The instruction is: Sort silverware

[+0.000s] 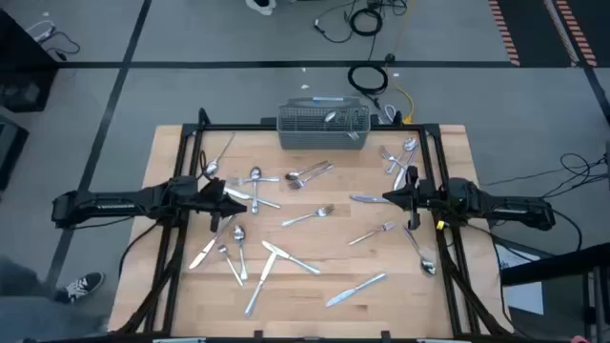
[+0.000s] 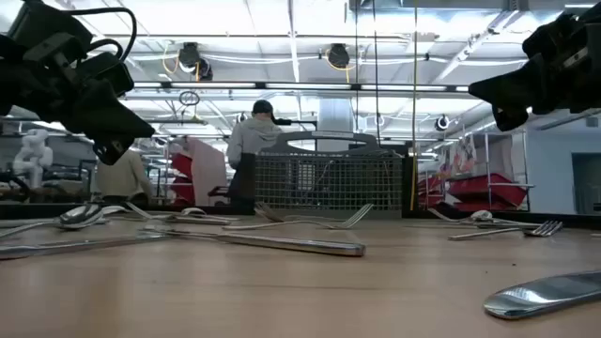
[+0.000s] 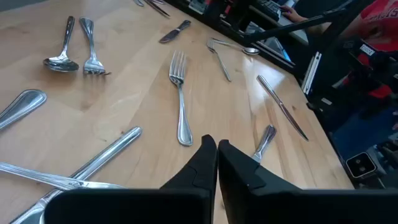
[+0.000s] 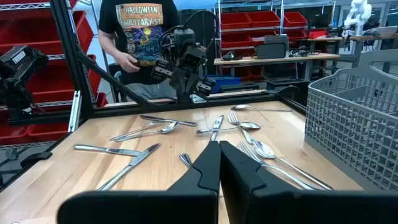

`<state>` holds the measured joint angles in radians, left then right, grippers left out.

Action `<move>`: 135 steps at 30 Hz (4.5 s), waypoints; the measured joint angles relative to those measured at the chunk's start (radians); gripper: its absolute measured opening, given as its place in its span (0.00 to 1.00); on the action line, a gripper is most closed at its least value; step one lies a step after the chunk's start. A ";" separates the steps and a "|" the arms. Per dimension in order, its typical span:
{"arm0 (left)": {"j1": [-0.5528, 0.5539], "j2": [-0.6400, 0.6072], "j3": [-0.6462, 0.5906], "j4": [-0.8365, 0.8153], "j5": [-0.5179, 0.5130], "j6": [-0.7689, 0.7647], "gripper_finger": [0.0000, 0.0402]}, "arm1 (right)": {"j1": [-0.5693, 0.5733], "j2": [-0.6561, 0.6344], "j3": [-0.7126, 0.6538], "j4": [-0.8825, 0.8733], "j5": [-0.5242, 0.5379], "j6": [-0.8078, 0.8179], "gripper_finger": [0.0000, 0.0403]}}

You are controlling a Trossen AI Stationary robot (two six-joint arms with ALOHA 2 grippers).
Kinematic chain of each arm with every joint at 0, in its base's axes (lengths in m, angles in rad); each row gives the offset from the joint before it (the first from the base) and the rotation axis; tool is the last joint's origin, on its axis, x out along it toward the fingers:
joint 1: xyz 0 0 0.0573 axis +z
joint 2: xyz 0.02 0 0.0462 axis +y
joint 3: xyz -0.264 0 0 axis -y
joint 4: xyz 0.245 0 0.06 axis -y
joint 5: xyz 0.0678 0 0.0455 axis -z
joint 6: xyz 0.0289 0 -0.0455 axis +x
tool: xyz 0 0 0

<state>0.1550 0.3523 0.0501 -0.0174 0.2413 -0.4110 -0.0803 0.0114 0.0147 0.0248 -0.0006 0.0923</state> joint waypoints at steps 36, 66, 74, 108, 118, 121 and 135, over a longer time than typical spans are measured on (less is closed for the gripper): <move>0.000 0.000 0.000 0.000 0.000 0.000 0.06 | 0.000 0.000 0.000 0.000 0.000 0.000 0.00; 0.000 0.000 0.000 0.000 0.000 0.000 0.06 | 0.000 0.000 0.000 0.000 0.000 0.000 0.00; 0.000 0.000 0.000 0.000 0.000 0.000 0.06 | 0.000 0.000 0.000 0.000 0.000 0.000 0.00; 0.000 0.000 0.000 0.000 0.000 0.000 0.06 | 0.000 0.000 0.000 0.000 0.000 0.000 0.00; 0.000 0.000 0.000 0.004 -0.001 0.000 0.06 | 0.000 0.000 0.000 0.009 0.002 0.001 0.00; 0.000 0.000 0.000 0.027 -0.033 0.000 0.06 | 0.000 0.000 0.000 0.025 0.002 0.001 0.00; 0.000 0.000 0.000 0.262 -0.134 -0.080 0.06 | -0.001 0.000 0.000 0.080 0.087 0.226 0.00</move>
<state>0.1548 0.3528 0.0502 0.2444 0.1074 -0.4915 -0.0816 0.0116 0.0145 0.1047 0.0860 0.3188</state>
